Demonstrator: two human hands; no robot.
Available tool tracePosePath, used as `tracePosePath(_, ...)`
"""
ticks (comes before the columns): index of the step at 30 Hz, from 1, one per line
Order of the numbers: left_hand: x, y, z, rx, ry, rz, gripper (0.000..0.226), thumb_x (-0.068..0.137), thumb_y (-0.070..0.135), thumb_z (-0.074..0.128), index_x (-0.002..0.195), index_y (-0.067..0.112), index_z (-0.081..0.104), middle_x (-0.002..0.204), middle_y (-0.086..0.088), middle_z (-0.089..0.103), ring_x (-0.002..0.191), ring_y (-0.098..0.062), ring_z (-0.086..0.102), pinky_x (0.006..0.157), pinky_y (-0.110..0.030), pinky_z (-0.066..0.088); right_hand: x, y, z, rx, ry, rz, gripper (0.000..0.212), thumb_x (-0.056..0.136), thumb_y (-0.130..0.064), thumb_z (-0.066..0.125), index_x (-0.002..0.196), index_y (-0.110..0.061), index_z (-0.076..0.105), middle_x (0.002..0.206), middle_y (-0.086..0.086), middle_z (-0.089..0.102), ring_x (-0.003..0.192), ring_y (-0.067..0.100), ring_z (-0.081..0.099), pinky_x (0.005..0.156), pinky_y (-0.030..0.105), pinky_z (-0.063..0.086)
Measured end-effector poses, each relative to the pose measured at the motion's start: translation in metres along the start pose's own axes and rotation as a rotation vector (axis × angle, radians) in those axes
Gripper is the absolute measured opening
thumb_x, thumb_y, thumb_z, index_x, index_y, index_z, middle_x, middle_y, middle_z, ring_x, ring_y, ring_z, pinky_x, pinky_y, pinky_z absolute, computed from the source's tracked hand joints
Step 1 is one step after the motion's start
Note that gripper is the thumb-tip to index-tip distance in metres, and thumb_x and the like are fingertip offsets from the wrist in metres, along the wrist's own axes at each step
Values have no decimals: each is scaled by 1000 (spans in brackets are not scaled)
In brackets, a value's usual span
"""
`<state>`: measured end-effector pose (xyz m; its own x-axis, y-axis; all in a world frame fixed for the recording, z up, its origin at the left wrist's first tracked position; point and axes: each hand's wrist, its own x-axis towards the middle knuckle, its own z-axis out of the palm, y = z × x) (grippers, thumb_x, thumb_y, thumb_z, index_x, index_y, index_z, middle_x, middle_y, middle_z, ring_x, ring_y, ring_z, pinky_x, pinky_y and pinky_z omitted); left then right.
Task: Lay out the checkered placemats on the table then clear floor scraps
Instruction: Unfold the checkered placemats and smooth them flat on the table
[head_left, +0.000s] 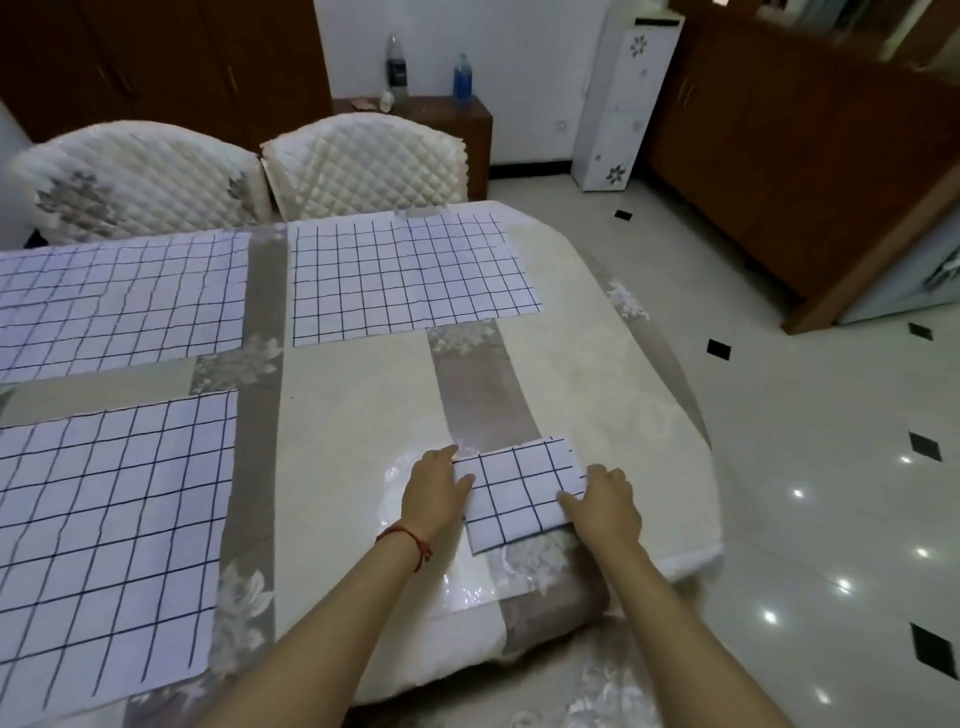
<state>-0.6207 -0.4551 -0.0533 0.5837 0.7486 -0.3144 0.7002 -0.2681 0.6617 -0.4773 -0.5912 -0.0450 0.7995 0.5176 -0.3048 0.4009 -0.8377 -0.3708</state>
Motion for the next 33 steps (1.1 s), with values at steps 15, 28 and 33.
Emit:
tracePosePath(15,5,1,-8,-350,9,-198,32,80,13,67,109,1,63,94,-13,65,87,-24,61,80,-26,45,-9,3,-17,498,-31,-136,27,85,-12,60,62,-16,48,61,-4,52,57,9,46,46,11,34)
tracePosePath(28,-45,3,-76,-652,177,44,16,79,8,67,66,18,66,69,4,65,65,-13,57,67,-24,45,-72,-30,-59,718,47,-293,12,82,-6,64,72,0,61,70,21,62,67,20,53,63,31,41)
tracePosePath(33,-71,10,-120,-470,285,303,24,84,13,62,66,28,57,68,11,61,64,5,56,60,-8,41,-93,-58,-69,650,165,-260,38,81,-16,68,114,-23,52,105,-6,54,101,13,49,85,27,40)
